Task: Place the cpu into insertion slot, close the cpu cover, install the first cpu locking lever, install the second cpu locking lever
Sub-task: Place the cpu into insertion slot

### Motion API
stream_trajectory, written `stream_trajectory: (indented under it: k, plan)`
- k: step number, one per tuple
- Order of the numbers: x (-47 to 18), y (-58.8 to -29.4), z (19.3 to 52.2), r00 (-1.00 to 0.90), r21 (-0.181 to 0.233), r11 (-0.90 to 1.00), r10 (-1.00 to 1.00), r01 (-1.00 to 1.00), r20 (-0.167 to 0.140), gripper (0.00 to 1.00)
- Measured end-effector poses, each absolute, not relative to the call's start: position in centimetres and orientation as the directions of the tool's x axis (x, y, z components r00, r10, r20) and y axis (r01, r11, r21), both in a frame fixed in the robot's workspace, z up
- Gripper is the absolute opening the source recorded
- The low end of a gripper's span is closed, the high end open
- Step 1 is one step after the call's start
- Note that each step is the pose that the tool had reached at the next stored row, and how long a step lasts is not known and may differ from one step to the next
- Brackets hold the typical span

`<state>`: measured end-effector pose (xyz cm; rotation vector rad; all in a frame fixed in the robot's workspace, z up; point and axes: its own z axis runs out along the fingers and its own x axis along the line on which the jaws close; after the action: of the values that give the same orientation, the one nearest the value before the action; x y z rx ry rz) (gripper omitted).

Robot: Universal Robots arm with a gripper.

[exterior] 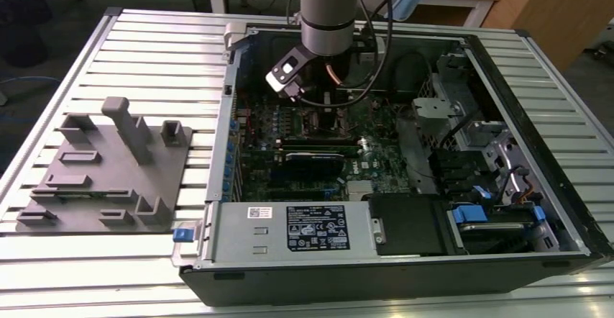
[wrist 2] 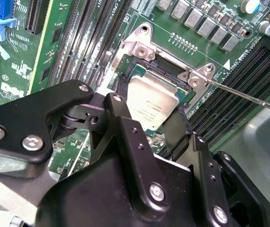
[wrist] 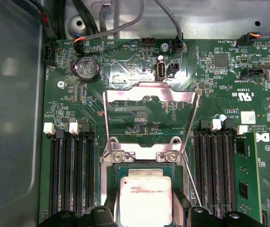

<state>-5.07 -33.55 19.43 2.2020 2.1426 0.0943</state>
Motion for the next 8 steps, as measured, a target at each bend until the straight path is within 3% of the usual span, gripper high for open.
stream_trajectory:
  k: [8]
  plan:
    - [-5.18, -33.54, 19.43, 0.019, 0.092, -0.019, 1.0, 0.996, -0.003, 0.54]
